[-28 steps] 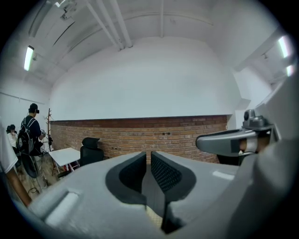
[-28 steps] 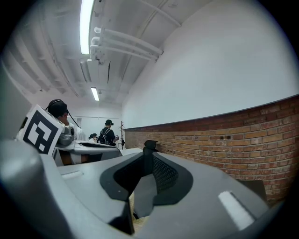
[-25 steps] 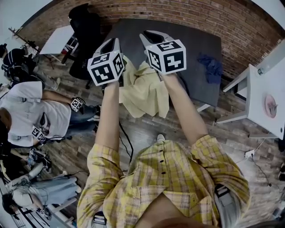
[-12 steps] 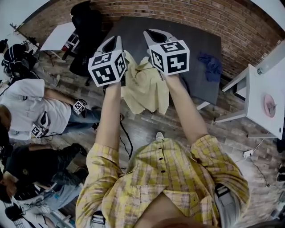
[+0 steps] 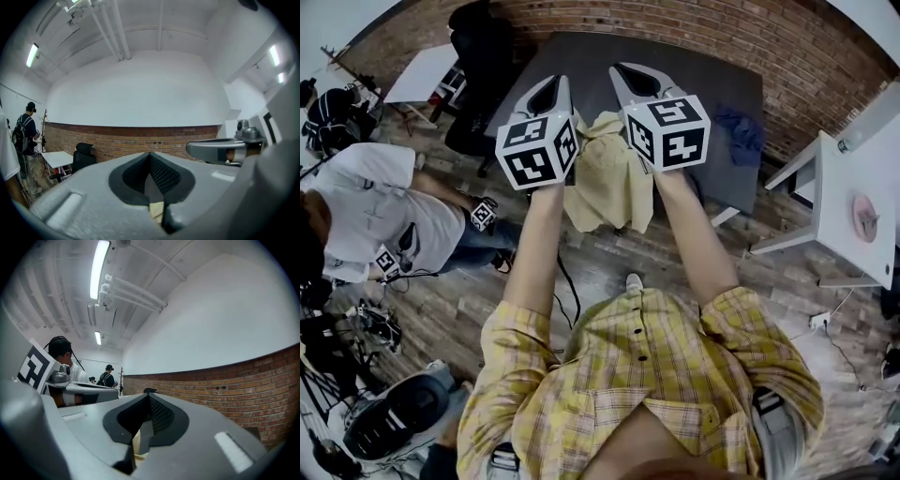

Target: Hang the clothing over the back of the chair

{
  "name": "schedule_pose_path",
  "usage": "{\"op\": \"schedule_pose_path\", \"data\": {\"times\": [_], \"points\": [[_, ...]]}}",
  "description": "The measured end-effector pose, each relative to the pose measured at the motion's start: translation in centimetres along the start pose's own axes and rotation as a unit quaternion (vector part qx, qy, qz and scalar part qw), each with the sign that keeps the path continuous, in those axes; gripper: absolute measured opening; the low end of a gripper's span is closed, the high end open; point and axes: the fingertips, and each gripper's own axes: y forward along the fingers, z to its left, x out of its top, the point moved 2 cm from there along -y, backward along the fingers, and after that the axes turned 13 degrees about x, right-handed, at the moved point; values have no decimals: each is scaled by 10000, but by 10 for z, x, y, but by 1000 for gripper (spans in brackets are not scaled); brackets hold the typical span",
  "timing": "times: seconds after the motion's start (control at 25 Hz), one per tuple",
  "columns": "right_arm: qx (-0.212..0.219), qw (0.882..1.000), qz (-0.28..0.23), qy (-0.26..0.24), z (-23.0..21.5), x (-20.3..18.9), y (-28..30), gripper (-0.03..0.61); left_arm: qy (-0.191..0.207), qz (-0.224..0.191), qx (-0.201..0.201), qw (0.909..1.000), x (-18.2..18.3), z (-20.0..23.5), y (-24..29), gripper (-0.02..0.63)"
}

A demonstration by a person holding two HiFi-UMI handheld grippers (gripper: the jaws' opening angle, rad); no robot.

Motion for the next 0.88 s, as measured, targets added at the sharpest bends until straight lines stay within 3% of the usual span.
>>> {"op": "schedule_pose_path", "data": {"times": [0.88], "points": [[-260, 9991, -302, -129, 36, -8, -58, 6, -116, -212, -336, 9991, -17, -41, -59, 2]]}}
